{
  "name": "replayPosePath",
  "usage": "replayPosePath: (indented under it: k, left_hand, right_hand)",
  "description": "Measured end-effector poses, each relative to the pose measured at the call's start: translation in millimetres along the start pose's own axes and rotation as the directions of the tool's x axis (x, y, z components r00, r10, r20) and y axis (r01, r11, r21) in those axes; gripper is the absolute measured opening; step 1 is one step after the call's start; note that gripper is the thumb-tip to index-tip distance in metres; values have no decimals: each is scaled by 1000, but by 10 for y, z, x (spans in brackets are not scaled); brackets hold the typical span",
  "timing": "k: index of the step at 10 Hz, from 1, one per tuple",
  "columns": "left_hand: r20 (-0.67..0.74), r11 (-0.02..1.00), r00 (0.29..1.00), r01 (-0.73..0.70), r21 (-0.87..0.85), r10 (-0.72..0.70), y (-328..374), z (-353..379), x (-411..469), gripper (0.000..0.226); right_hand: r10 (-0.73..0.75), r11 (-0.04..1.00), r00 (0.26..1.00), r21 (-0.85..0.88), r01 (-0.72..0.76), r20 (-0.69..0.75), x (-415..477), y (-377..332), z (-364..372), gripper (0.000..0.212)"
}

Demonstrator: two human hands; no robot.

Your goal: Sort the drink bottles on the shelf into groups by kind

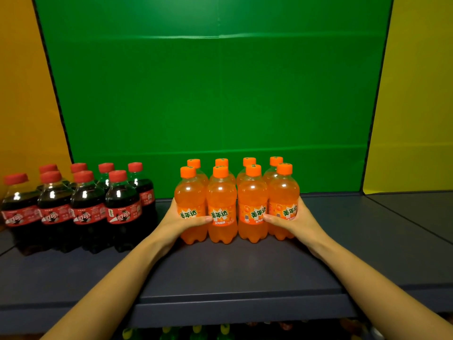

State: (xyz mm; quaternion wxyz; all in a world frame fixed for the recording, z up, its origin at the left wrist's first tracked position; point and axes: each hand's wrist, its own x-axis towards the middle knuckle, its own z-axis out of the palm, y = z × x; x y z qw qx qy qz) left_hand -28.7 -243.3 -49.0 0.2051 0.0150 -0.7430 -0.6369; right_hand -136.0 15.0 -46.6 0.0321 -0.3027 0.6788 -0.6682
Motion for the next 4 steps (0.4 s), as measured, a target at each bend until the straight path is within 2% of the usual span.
replayPosePath:
  k: [2, 3, 4]
  left_hand:
    - [16, 1000, 1000, -5, 18, 5, 0, -28, 2, 104]
    - [41, 999, 999, -1, 50, -2, 3, -33, -6, 112]
    - [26, 996, 1000, -5, 89, 3, 100, -69, -122, 125]
  right_hand:
    - [9, 999, 1000, -35, -9, -10, -13, -7, -8, 74]
    - [20, 998, 1000, -65, -20, -4, -32, 6, -13, 77]
    - [-6, 989, 995, -150, -9, -104, -114, -81, -51, 83]
